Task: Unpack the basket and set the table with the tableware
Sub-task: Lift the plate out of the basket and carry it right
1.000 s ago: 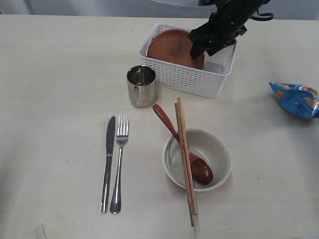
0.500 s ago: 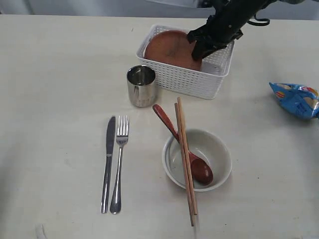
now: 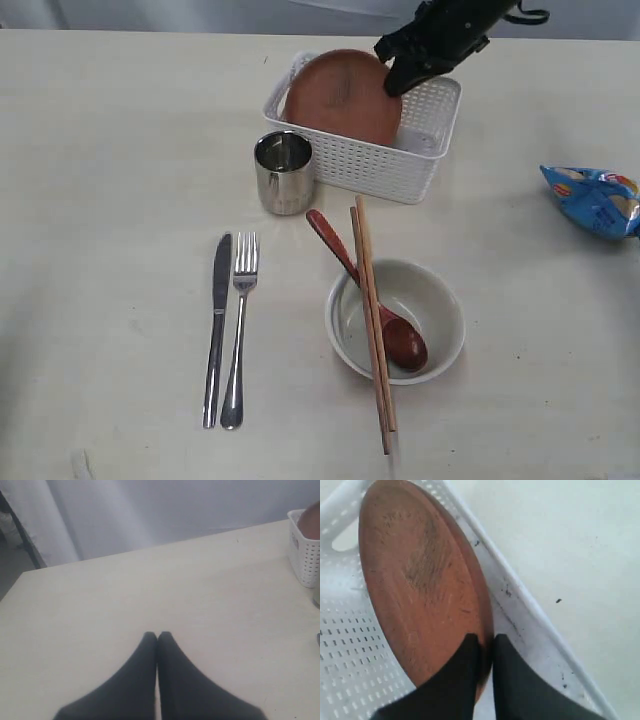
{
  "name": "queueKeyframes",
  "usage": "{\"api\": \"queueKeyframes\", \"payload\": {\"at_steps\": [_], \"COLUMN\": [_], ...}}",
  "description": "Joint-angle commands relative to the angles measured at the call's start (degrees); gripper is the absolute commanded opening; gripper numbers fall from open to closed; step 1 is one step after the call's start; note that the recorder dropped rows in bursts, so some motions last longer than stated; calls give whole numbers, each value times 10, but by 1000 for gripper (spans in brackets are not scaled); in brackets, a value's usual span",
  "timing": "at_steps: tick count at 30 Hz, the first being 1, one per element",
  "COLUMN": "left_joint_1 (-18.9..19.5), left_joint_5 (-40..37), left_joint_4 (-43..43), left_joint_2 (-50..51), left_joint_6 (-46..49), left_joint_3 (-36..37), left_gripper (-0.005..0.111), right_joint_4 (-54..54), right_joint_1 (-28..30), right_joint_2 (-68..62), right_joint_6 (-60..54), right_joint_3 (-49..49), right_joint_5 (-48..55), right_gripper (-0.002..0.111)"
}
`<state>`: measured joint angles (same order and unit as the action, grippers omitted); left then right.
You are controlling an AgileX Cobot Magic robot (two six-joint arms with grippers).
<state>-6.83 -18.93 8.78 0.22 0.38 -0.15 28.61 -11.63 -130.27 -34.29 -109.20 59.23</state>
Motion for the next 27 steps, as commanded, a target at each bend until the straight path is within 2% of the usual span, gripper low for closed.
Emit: {"api": "queueKeyframes", "payload": {"at_steps": [1,8,13,21,27], "left_joint_1": [-4,-4,-4,-4,-4], "left_joint_5": [6,6,6,6,6], "left_joint_4": [2,2,2,2,2], "left_joint_2": [-2,-2,-2,-2,-2], "left_joint_6": [-4,-4,-4,-4,-4], "left_joint_3": [1,1,1,1,1], "left_gripper": [0,0,0,0,0], "right_joint_4": [-11,-89,-165,-187,-187], "right_joint_1": [1,1,15,98,151], "right_joint_2": [38,92,143,203,256], "right_joint_6": [-5,29,99,176,195], "right_joint_3": [-1,-1,-1,6,96], "right_joint_5": [-11,-4,21,107,107], "right_gripper": [-1,-1,-1,-1,-1]}}
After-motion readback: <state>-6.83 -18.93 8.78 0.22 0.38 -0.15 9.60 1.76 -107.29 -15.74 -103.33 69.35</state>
